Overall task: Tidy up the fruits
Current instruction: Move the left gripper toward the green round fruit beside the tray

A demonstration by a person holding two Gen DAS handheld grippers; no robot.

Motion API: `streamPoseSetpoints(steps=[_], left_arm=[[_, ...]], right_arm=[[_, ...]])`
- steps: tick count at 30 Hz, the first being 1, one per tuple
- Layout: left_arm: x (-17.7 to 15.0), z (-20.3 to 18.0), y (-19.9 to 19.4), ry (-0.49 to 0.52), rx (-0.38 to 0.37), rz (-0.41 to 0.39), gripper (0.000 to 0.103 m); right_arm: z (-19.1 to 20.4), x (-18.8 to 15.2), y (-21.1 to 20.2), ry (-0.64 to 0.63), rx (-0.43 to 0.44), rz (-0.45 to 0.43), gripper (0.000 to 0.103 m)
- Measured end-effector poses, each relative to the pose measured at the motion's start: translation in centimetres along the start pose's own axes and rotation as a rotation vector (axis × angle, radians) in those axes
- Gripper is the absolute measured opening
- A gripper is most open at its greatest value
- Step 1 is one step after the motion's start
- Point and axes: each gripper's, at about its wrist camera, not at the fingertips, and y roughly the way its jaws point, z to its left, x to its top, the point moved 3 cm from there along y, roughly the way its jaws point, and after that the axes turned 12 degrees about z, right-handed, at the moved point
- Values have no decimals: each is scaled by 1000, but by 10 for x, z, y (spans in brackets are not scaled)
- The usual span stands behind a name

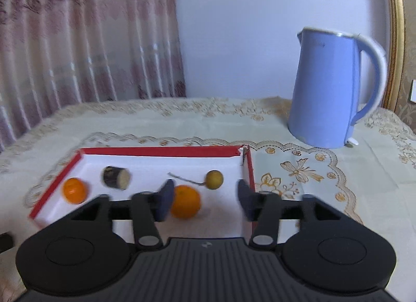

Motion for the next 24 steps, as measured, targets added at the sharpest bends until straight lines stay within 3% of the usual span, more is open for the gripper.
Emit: streamPoseSetpoints(steps=[7,14,24], left_arm=[[-18,-21,-7,131,-128,-17,102],[-26,-40,0,207,-107,-15,102],[-20,-40,23,174,-26,44,102]], right_arm=[[6,-43,-38,18,16,-28,63],[5,-69,-42,27,6,-5,69],[9,-79,-47,4,4,-5,69]])
